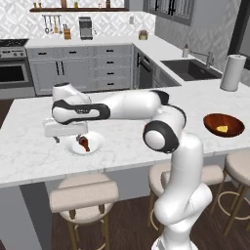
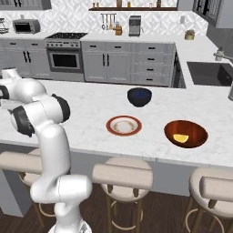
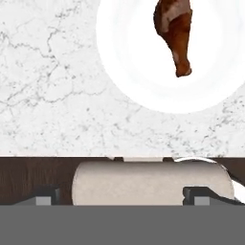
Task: Pick the chicken drumstick and lemon wedge from their plates and place them in the bowl. Then put the bowl in the fridge.
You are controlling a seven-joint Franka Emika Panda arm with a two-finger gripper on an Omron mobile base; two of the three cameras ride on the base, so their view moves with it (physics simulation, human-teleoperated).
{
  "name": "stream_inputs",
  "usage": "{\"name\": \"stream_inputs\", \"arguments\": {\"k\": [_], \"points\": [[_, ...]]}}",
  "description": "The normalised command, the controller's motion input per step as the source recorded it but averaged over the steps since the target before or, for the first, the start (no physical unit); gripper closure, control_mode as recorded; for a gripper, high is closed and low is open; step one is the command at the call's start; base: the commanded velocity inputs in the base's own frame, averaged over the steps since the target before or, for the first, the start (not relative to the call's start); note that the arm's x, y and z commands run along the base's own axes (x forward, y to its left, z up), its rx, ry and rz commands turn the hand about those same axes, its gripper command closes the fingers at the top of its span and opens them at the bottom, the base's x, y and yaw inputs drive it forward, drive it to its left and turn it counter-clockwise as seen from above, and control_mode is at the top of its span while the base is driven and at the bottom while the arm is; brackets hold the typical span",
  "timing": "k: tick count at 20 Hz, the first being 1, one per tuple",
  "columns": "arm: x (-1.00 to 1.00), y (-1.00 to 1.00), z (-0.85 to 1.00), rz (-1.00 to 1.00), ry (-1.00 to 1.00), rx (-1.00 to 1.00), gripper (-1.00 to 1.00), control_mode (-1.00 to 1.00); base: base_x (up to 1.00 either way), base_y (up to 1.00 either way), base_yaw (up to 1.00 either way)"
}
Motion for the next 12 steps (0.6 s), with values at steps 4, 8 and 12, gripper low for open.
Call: {"name": "stream_inputs", "arguments": {"k": [4,8,12], "points": [[0.22,-0.56,-0.10,0.00,0.02,0.00,-1.00,-1.00,0.00,0.00,0.00],[0.00,-0.81,-0.17,0.00,0.02,-0.02,-1.00,-1.00,0.00,0.00,0.00],[0.26,-0.42,-0.60,0.05,0.00,-0.01,-1.00,-1.00,0.00,0.00,0.00]]}}
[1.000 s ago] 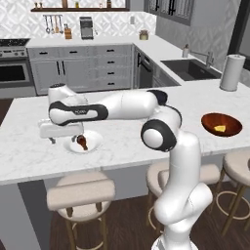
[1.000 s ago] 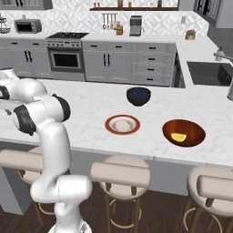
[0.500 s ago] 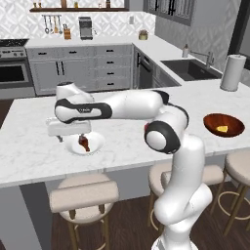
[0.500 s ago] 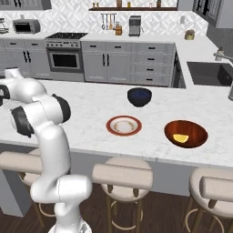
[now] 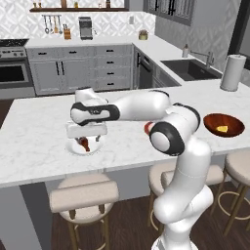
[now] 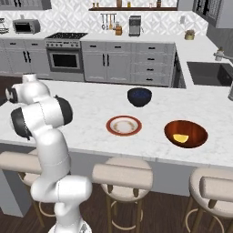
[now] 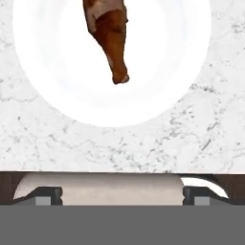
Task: Pick the chicken drumstick and lemon wedge from their plates and place them in the bowl. Then put the bowl in the fridge.
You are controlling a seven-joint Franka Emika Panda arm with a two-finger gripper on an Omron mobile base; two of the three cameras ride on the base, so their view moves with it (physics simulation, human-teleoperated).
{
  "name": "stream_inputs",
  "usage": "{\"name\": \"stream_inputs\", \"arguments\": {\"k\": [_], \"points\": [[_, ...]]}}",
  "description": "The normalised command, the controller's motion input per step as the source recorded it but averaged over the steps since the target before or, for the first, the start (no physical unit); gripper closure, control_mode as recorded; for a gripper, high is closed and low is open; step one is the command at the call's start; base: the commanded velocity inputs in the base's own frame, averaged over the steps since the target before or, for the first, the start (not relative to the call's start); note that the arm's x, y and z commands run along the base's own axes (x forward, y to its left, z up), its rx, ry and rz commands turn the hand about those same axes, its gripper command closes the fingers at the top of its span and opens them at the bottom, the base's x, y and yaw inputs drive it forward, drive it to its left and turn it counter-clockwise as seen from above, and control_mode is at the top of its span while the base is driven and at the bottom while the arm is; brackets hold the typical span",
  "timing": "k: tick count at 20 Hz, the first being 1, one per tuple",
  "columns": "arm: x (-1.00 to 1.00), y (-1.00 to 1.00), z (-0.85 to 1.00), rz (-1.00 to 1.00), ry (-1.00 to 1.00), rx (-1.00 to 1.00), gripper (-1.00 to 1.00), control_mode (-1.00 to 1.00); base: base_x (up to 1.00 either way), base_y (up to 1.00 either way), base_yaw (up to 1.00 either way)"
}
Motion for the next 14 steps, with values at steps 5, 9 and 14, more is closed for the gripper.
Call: {"name": "stream_inputs", "arguments": {"k": [5,9,14], "points": [[0.80,-0.01,-0.52,0.04,0.00,-0.01,-1.00,-1.00,0.00,0.00,0.00],[0.84,0.05,-0.26,0.00,0.03,0.00,-1.00,-1.00,0.00,0.00,0.00],[0.72,0.19,-0.35,0.00,0.02,0.00,-1.00,-1.00,0.00,0.00,0.00]]}}
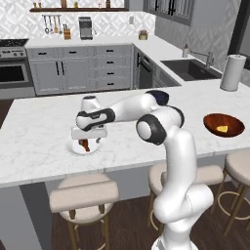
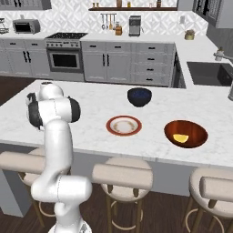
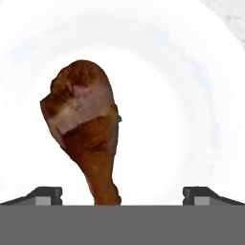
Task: Pick the chicken drumstick and lemon wedge from their plates and place them in the bowl. Then put the bowl in the fridge.
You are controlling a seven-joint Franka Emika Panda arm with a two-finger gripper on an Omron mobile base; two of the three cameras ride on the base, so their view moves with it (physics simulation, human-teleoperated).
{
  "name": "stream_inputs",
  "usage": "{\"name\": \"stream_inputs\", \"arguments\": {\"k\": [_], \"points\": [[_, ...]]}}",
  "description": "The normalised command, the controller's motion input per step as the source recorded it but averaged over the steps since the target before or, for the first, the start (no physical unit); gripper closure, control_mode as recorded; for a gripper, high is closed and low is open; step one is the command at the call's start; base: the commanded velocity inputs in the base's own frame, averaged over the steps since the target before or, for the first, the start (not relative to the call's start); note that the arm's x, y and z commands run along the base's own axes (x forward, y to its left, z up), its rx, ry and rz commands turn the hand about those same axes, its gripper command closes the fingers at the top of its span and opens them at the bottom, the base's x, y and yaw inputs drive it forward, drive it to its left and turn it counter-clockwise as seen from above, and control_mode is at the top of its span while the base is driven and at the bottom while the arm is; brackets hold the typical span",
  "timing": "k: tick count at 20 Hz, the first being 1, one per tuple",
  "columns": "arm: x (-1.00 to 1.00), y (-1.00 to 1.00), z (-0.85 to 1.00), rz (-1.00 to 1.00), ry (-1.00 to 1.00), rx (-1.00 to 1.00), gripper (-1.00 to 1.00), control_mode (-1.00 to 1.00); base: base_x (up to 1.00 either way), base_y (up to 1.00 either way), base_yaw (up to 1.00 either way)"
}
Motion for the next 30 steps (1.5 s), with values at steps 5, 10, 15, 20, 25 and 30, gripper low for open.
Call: {"name": "stream_inputs", "arguments": {"k": [5,10,15,20,25,30], "points": [[0.32,0.36,-0.31,0.00,0.03,0.00,-1.00,-1.00,0.00,0.00,0.00],[0.11,0.03,-0.40,0.00,0.01,0.00,-1.00,-1.00,0.00,0.00,0.00],[-0.08,0.01,-0.38,0.00,0.01,0.00,1.00,-1.00,0.00,0.00,0.00],[-0.46,-0.03,-0.11,0.00,-0.01,0.00,1.00,-1.00,0.00,0.00,0.00],[-1.00,-0.60,0.29,0.00,-0.07,0.04,1.00,-1.00,0.00,0.00,0.00],[-0.85,-0.80,0.81,-0.09,-0.05,0.00,1.00,-1.00,0.00,0.00,0.00]]}}
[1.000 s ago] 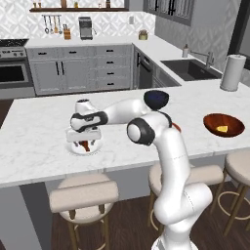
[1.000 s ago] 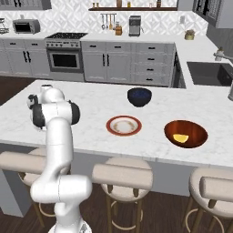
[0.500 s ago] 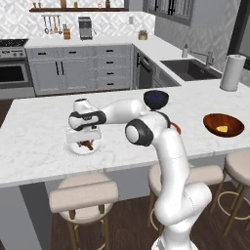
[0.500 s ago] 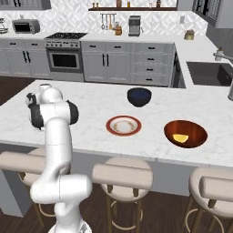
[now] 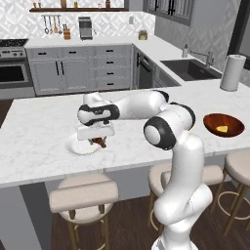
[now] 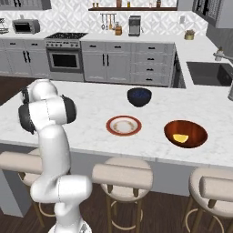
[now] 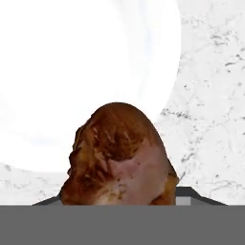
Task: Pick the chicken drumstick and lemon wedge from their plates and place them in the bowl. Then put the bowl in the fridge.
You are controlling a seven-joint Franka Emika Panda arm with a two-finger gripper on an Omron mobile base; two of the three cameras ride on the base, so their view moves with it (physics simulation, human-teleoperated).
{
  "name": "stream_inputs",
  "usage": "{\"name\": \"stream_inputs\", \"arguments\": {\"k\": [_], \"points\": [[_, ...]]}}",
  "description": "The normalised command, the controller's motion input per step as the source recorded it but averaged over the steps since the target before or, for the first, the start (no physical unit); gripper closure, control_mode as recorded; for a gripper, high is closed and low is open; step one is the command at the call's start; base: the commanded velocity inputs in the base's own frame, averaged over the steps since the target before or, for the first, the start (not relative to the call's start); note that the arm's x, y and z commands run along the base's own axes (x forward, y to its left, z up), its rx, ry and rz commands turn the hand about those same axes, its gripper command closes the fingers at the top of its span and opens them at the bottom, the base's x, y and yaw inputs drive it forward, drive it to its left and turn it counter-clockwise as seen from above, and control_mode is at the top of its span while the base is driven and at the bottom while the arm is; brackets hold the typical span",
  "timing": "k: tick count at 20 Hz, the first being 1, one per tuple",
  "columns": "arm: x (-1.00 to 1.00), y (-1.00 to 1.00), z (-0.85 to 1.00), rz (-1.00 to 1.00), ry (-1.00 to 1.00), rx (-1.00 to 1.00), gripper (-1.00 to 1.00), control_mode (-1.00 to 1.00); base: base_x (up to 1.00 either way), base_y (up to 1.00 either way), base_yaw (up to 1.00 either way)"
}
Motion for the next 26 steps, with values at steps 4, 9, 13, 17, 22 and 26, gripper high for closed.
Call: {"name": "stream_inputs", "arguments": {"k": [4,9,13,17,22,26], "points": [[-0.58,-1.00,0.39,-0.17,-0.04,-0.04,1.00,-1.00,0.00,0.00,0.00],[-0.15,-1.00,0.39,-0.20,0.00,-0.12,1.00,-1.00,0.00,0.00,0.00],[-0.04,-1.00,0.41,-0.28,0.02,-0.12,1.00,-1.00,0.00,0.00,0.00],[0.00,-1.00,0.29,-0.29,0.10,-0.06,1.00,-1.00,0.00,0.00,0.00],[0.00,-1.00,0.08,-0.32,0.10,0.00,1.00,-1.00,0.00,0.00,0.00],[0.00,-1.00,0.11,-0.29,0.01,0.00,1.00,-1.00,0.00,0.00,0.00]]}}
